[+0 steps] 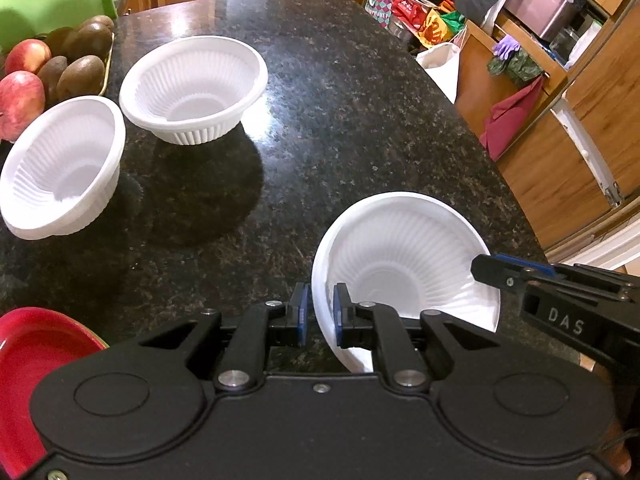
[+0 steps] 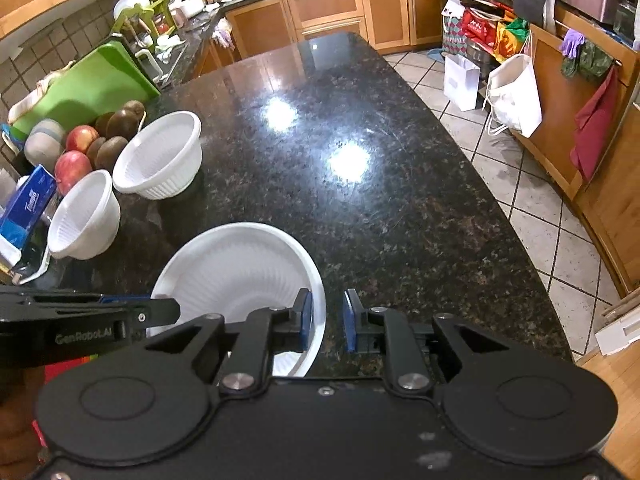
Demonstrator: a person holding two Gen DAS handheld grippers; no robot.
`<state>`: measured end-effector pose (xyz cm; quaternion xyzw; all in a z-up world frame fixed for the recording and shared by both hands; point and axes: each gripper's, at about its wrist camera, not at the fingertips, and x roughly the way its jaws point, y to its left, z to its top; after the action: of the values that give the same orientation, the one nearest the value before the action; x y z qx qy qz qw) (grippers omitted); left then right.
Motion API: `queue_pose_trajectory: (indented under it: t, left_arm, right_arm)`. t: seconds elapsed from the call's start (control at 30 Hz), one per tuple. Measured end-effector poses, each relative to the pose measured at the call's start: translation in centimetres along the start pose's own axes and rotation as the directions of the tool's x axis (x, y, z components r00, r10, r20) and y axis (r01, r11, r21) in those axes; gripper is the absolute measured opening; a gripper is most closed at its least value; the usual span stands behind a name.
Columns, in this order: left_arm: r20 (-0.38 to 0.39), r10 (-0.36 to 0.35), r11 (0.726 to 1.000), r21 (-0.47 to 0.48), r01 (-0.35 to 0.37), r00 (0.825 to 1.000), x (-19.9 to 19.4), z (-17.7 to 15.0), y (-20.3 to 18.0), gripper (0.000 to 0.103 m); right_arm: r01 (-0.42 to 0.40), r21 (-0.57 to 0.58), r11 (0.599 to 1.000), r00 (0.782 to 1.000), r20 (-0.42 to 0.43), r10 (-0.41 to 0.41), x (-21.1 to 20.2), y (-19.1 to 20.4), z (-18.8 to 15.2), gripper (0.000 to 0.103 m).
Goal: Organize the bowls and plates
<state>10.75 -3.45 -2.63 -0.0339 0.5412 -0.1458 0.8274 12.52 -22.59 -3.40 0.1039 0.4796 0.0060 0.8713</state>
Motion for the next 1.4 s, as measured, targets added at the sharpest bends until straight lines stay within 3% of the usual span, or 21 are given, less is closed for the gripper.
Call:
queue_pose_trajectory:
  t: [0.3,0.7,1.07,1.4]
  left_arm:
    - [0.047,0.014,1.0,-0.022,-0.013,0.999,-2.1,0.0,1.0,0.021]
    - [0.147,0.104,0.991,-0.102,-0.09,0.984,-5.8,0.0,4.4,0.021]
    - [0.188,0.198,0.965,-0.211,-0.157,0.962,-8.1,0.0,9.7,0.021]
    - [0.19,0.234,0.946,-0.272,-0.178,0.953,-8.8,-0.2,13.5,0.021]
  right_arm:
    - [0.003,-0.004,1.0,0.998,0.06,-0.003,-1.6,0.5,0.6,0.021]
    - [-0.024,-0.069,0.997,0.99,0.138,0.034,-3.5,3.2,2.4,0.021]
    - [-0.094,-0.164,0.982,0.983,0.143,0.118,-4.1,7.3,3.6,0.021]
    - [-0.171,-0.237,0.956,0.973,0.114,0.202,-3.8,11.4,4.2,0.021]
